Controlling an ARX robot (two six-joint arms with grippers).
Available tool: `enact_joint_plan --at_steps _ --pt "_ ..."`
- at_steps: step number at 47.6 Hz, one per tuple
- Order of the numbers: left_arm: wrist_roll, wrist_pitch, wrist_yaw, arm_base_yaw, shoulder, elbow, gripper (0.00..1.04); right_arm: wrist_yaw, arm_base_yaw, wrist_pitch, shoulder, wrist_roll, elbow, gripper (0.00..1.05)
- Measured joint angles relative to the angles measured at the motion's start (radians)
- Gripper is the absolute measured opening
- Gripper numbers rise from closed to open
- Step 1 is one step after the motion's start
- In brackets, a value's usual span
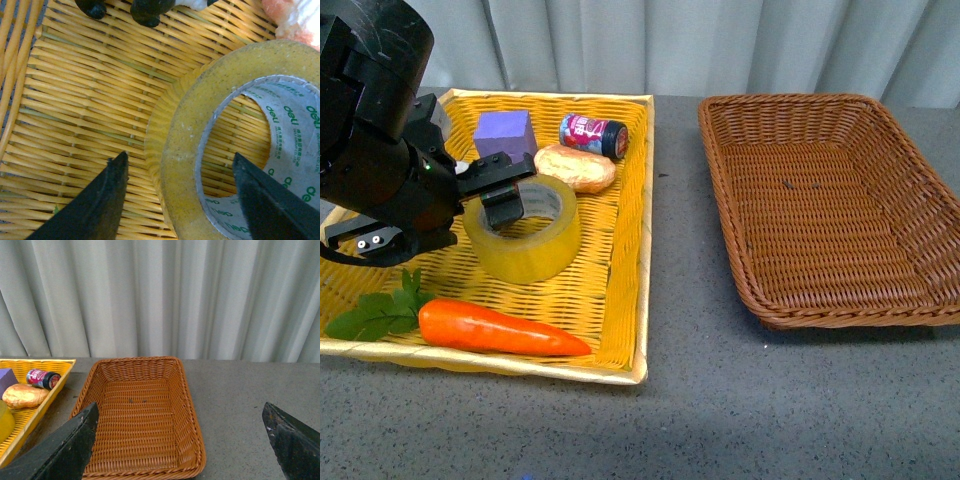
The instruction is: Move tape to another basket
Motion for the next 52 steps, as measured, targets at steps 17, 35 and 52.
enact_joint_plan --at_steps 17,35,52 --pt "-0.011 -0.011 -0.002 -0.008 -0.001 0.002 0.17 0.000 0.000 0.000 0.000 0.000 0.000 0.96" --pt "0.140 0.039 -0.012 -0.068 -0.122 -0.002 0.17 0.000 0.000 0.000 0.000 0.000 0.000 0.96" --pt "0.666 0.108 0.177 -0.197 -0.172 0.077 0.16 0.000 0.000 0.000 0.000 0.000 0.000 0.96"
